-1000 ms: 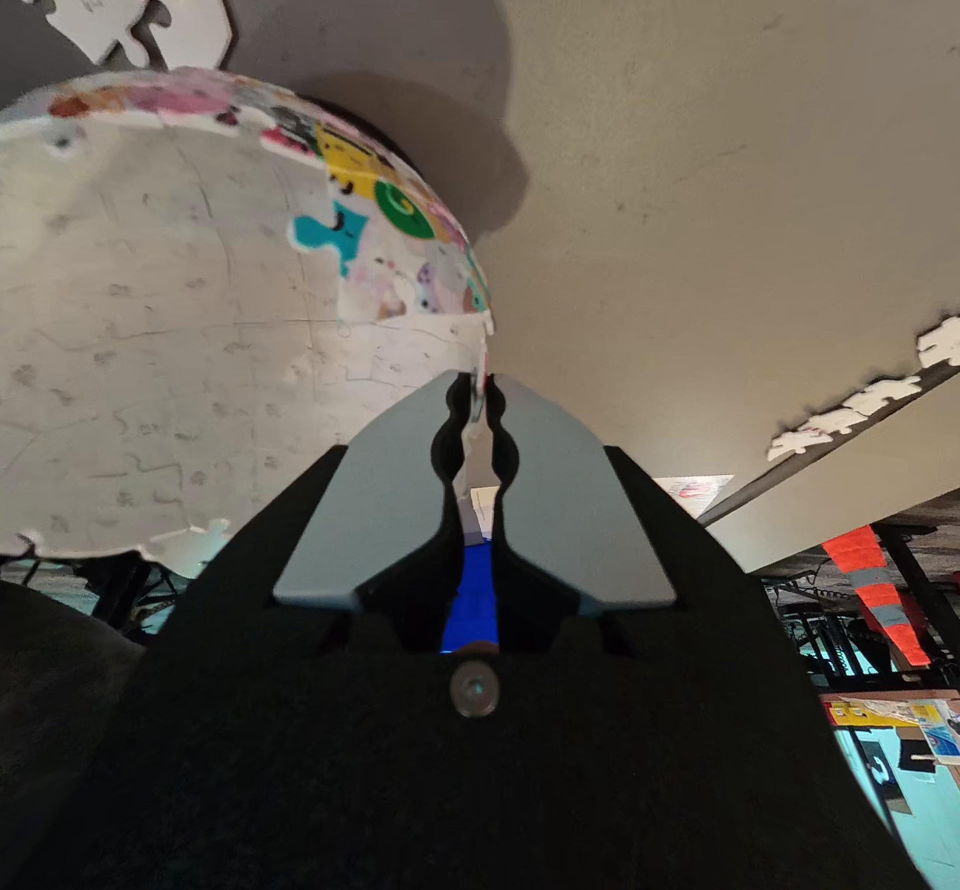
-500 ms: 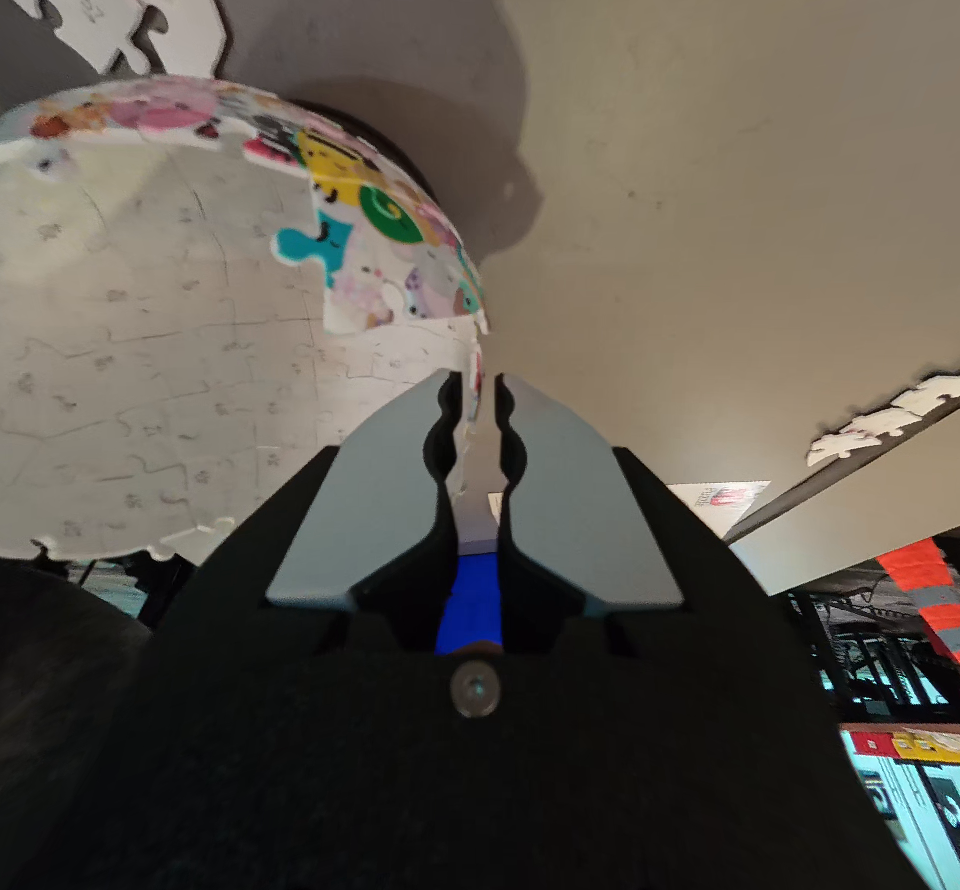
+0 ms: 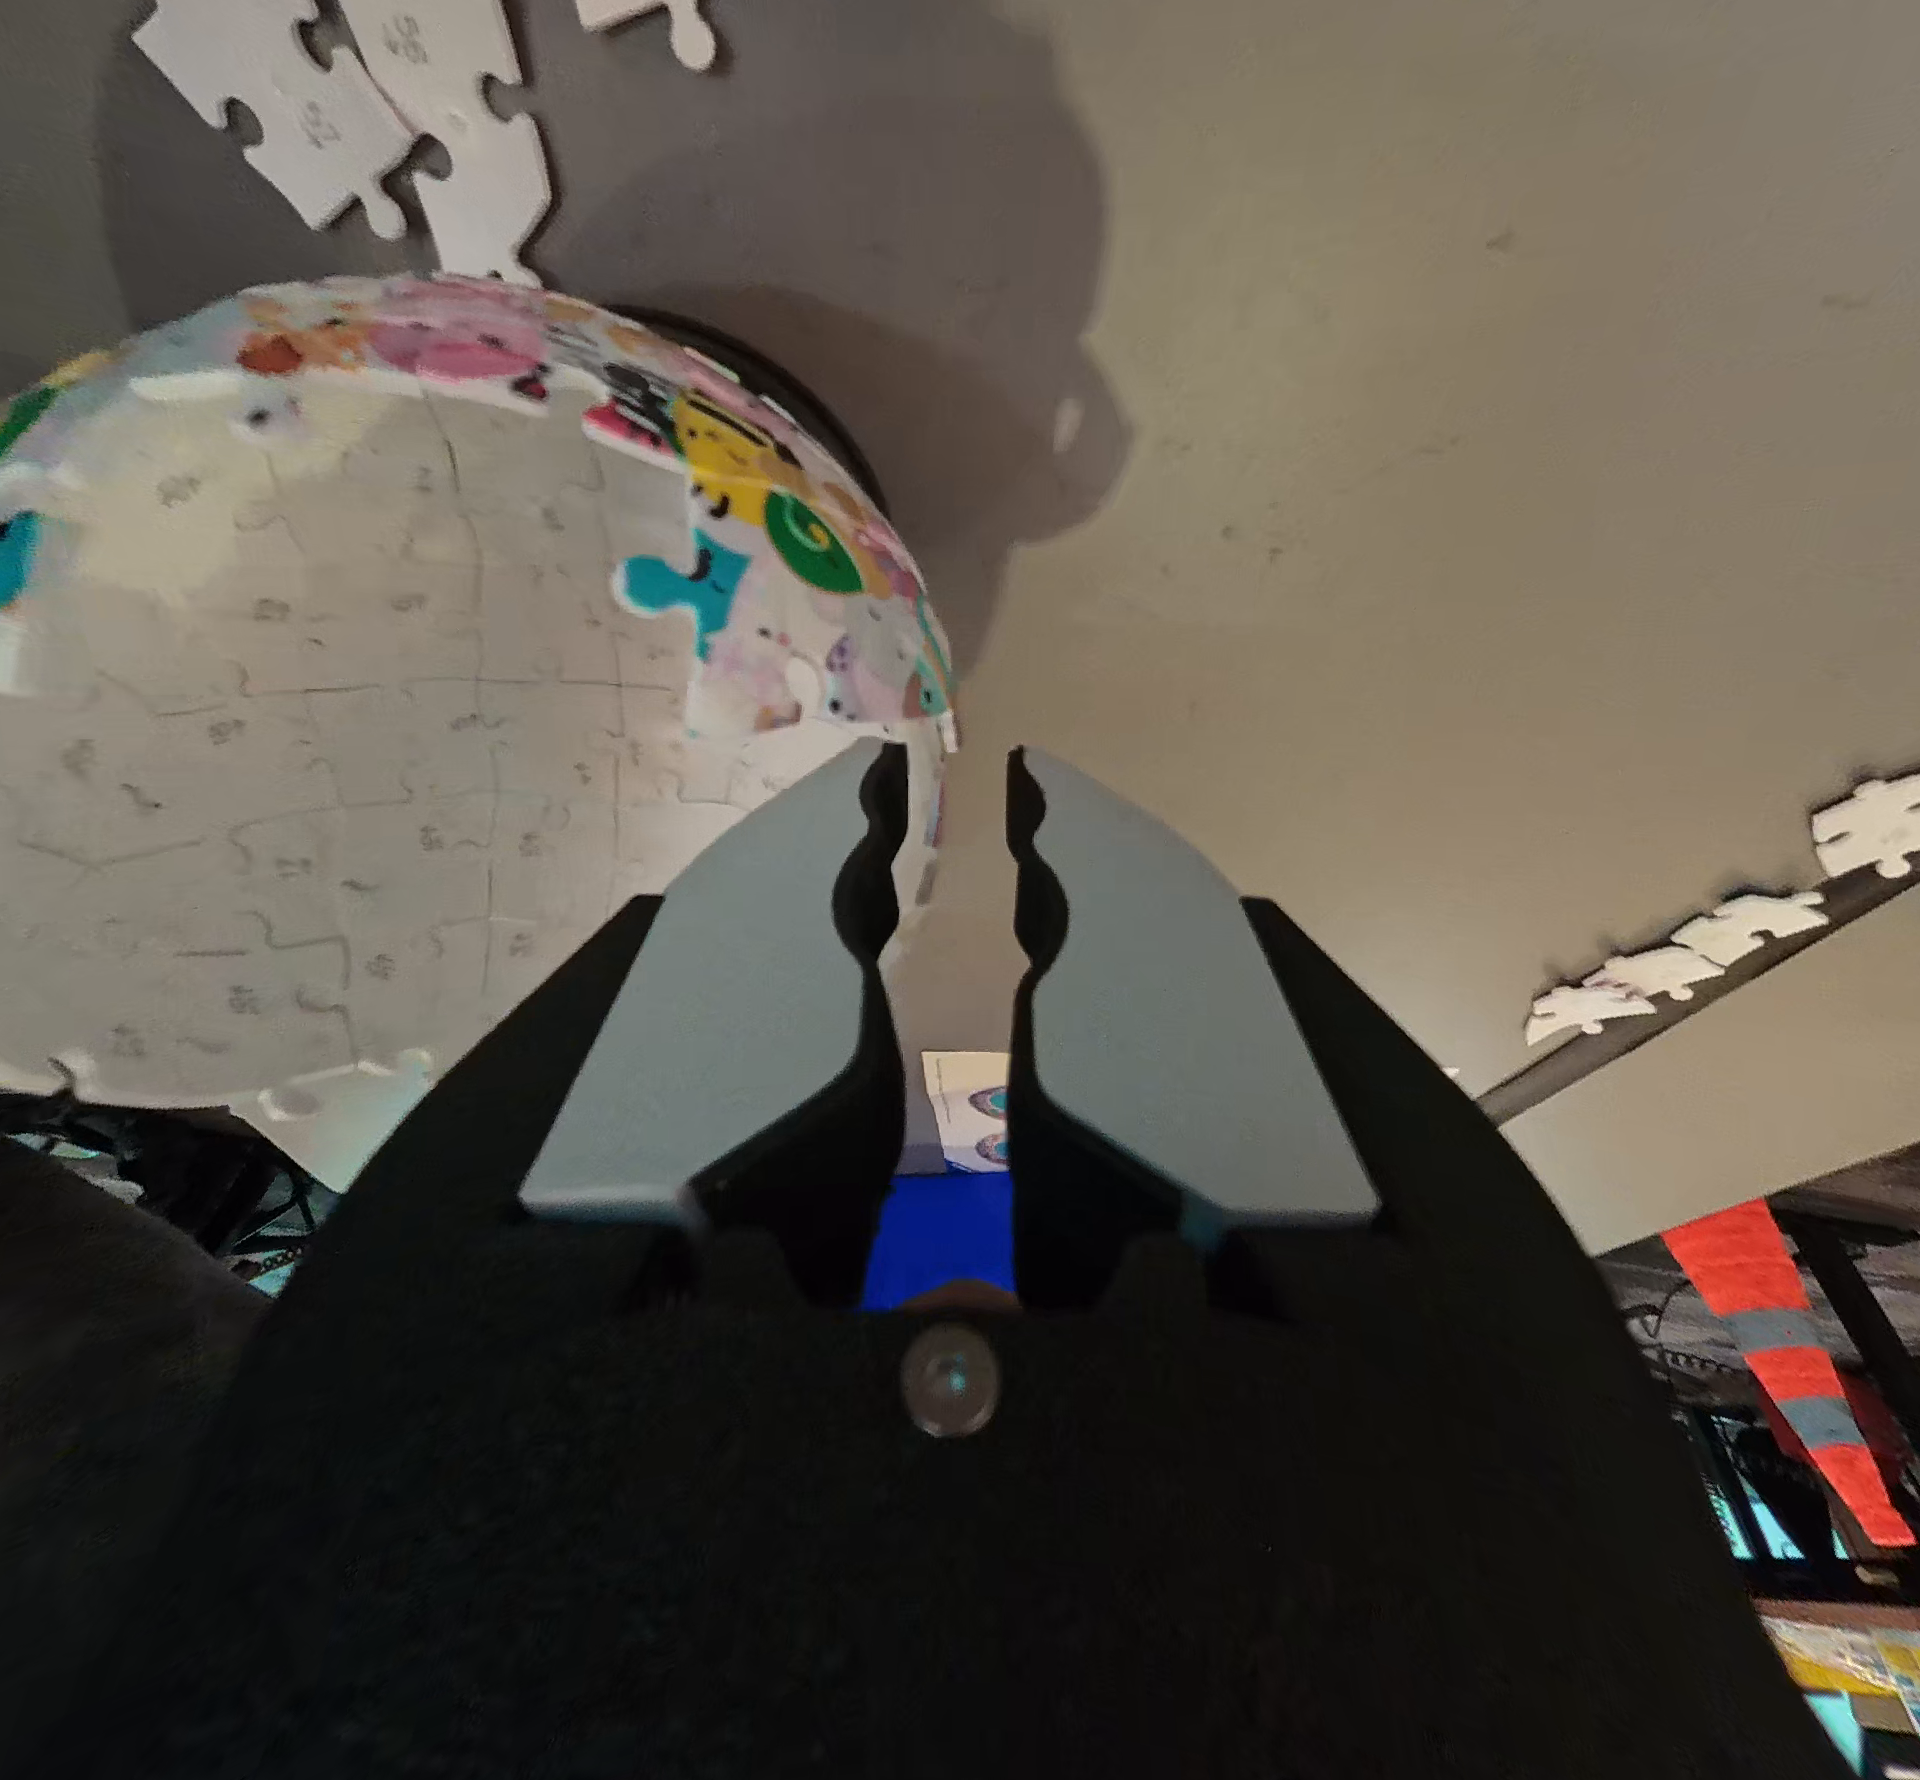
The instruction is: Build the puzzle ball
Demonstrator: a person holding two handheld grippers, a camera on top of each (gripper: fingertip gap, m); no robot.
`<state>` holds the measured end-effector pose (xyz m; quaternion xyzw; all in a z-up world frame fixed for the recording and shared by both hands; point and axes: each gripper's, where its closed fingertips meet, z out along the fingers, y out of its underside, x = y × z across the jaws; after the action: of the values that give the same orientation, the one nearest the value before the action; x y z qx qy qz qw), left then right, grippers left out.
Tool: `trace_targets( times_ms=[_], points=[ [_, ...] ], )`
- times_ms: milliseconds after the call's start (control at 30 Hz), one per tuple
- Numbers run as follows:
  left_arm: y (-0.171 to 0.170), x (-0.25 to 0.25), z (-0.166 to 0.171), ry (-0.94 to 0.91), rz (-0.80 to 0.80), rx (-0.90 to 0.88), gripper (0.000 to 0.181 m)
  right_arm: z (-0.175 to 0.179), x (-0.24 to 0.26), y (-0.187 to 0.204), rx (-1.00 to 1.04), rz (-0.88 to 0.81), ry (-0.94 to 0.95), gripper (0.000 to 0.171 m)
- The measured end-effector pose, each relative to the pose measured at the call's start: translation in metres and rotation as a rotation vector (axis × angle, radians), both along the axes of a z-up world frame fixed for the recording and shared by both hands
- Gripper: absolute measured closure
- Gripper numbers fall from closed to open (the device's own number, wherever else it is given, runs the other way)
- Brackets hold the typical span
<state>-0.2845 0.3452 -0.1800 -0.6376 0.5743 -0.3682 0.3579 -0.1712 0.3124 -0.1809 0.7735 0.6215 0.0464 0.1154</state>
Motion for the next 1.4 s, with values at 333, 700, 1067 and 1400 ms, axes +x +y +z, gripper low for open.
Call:
trace_targets(
  times_ms=[333,700,1067,1400],
  points=[
    [-0.001,0.000,-0.001,0.003,-0.002,0.000,0.114,-0.002,0.003,-0.002,0.008,0.021,-0.019,0.168],
    [-0.006,0.006,0.001,-0.006,-0.030,0.043,0.121,-0.005,0.008,-0.005,-0.072,-0.106,-0.028,0.168],
    [0.035,0.055,-0.002,0.012,0.027,0.077,0.181,0.001,0.009,0.001,-0.095,-0.179,0.031,0.156],
    [0.012,0.122,-0.002,0.123,-0.346,-0.418,0.181,0.071,-0.006,0.000,0.300,-0.123,0.215,0.170]
  ],
)
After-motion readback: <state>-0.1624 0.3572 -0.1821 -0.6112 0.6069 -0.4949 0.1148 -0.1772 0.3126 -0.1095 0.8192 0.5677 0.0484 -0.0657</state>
